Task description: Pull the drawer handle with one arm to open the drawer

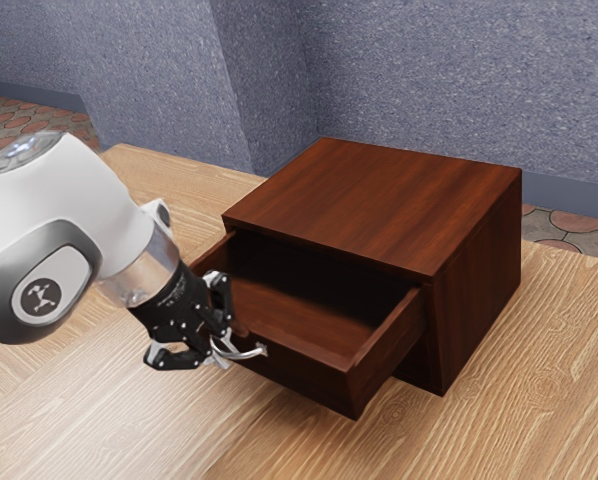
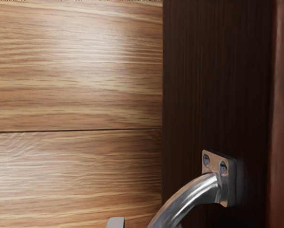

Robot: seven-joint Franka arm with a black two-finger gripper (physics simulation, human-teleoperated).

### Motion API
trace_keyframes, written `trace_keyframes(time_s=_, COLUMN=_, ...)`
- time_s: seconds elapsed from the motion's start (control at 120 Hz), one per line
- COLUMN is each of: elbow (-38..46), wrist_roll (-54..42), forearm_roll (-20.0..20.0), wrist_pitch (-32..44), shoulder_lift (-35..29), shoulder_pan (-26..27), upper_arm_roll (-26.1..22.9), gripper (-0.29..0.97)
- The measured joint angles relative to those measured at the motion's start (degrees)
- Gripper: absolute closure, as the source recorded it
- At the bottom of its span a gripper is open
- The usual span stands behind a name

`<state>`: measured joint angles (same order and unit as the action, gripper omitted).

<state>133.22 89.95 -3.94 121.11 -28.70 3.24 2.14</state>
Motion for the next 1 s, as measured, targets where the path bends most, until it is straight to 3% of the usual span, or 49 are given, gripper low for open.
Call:
trace_keyframes(time_s=0.808, elbow=10.91, wrist_roll=1.92, forearm_roll=-0.85, wrist_pitch=3.04, shoulder_lift=-12.35, shoulder_pan=-1.07, upper_arm_roll=-1.62, gripper=0.73)
trace_keyframes(time_s=1.0, elbow=10.72, wrist_roll=2.13, forearm_roll=-0.85, wrist_pitch=3.27, shoulder_lift=-13.13, shoulder_pan=-2.54, upper_arm_roll=-3.70, gripper=0.33)
